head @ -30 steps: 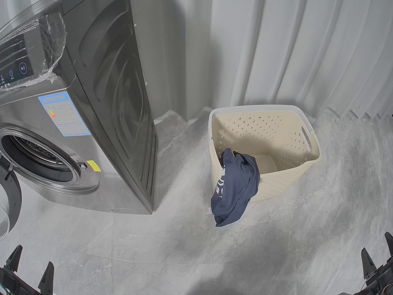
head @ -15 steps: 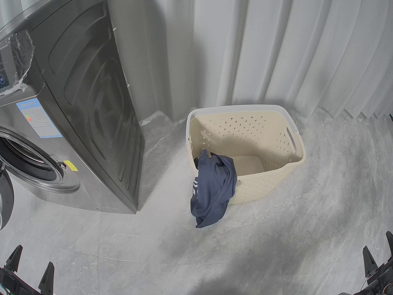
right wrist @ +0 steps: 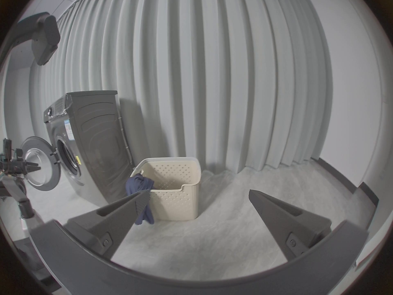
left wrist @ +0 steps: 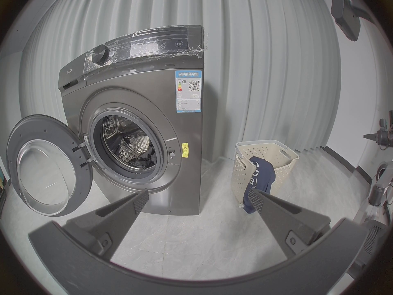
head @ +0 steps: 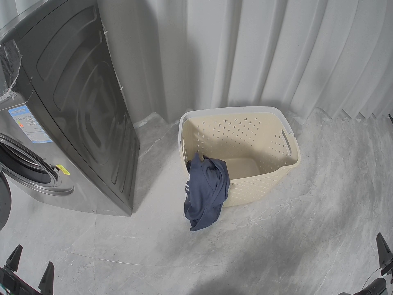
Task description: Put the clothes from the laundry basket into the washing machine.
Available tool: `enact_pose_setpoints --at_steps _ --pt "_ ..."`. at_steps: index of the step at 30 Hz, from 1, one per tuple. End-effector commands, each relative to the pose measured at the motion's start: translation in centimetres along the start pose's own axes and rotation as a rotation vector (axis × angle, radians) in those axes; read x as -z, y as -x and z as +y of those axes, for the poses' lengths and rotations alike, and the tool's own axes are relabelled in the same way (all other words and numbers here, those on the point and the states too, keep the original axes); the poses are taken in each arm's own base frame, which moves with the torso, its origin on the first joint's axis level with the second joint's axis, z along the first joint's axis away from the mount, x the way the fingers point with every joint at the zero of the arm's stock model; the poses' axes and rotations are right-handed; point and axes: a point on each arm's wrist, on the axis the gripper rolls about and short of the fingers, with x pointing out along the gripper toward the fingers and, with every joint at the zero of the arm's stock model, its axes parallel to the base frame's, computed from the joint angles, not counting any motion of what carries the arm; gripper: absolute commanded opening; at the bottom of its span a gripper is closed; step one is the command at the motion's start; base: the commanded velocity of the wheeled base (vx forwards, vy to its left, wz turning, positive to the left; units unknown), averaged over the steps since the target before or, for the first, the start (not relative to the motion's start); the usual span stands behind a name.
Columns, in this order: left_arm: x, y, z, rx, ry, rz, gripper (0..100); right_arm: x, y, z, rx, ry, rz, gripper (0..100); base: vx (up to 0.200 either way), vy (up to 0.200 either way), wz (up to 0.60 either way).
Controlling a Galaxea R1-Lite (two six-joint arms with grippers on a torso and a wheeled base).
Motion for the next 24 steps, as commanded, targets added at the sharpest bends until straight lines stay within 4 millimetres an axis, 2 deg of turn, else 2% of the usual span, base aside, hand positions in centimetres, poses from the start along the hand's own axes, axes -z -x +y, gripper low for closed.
enact_pose_setpoints --at_steps 1,5,9,13,16,17,18,19,24 --pt "0.4 0.0 0.0 0.000 0.001 0.005 100 -1.1 -6.3 0.0 -0.159 -0.097 0.372 100 0.000 0.000 0.00" --pt "0.4 0.0 0.0 0.001 0.003 0.005 100 -1.0 -10.4 0.4 -0.253 -0.109 0.456 100 0.000 0.000 0.00" --pt "0.4 0.0 0.0 0.001 0.001 0.005 100 -0.6 -13.1 2.1 -0.370 -0.133 0.523 100 0.000 0.000 0.00" --pt "0.4 0.0 0.0 0.001 0.000 0.005 100 -0.2 -16.7 5.1 -0.389 -0.209 0.609 100 0.000 0.000 0.00" --pt "0.4 0.0 0.0 0.000 0.003 0.005 100 0.1 -18.2 7.3 -0.385 -0.258 0.628 100 0.000 0.000 0.00" --pt "0.4 0.0 0.0 0.000 0.003 0.005 100 0.1 -18.2 7.3 -0.385 -0.258 0.628 100 0.000 0.000 0.00" --pt "0.4 0.0 0.0 0.000 0.004 0.005 100 0.6 -19.4 9.2 -0.378 -0.274 0.633 100 0.000 0.000 0.00" --pt "0.4 0.0 0.0 0.000 0.004 0.005 100 0.8 -19.9 10.1 -0.383 -0.270 0.632 100 0.000 0.000 0.00" --pt "0.4 0.0 0.0 0.000 0.006 0.005 100 1.7 -21.8 12.9 -0.397 -0.242 0.642 100 0.000 0.000 0.00"
